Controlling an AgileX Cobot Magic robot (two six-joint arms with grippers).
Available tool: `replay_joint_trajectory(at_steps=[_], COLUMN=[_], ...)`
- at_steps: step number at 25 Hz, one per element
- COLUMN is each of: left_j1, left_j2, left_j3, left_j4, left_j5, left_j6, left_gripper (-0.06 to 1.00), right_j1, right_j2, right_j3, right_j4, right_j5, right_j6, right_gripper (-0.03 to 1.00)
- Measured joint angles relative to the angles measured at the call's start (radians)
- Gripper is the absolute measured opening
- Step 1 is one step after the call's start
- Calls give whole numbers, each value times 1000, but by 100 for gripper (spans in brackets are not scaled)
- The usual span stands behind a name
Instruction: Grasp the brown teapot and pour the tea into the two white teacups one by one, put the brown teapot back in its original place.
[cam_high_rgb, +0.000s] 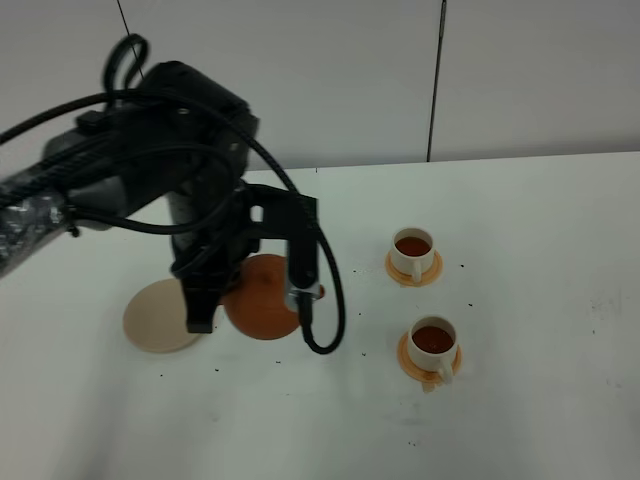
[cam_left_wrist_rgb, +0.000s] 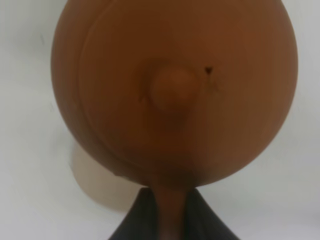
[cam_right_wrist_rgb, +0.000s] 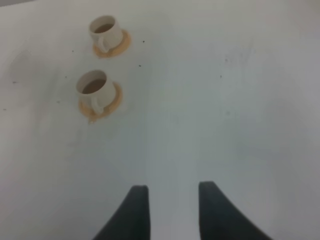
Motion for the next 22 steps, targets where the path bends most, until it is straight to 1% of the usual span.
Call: replay_joint_trajectory(at_steps=[3,7,12,18,22], left_j1=[43,97,157,205,251], left_j2=[-31,-44,-45,-45,-45], left_j3=[42,78,83,83,83], left_j4=[0,1,7,60,37], left_j5=[0,0,0,0,0], left_j6=[-37,-57,-96,-178,-201], left_gripper=[17,17,17,17,17], right_j1=[0,0,0,0,0], right_j2=[0,0,0,0,0], right_j3=[0,0,0,0,0], right_j4=[0,0,0,0,0], right_j5=[0,0,0,0,0], right_j6=[0,0,0,0,0], right_gripper=[24,24,24,24,24])
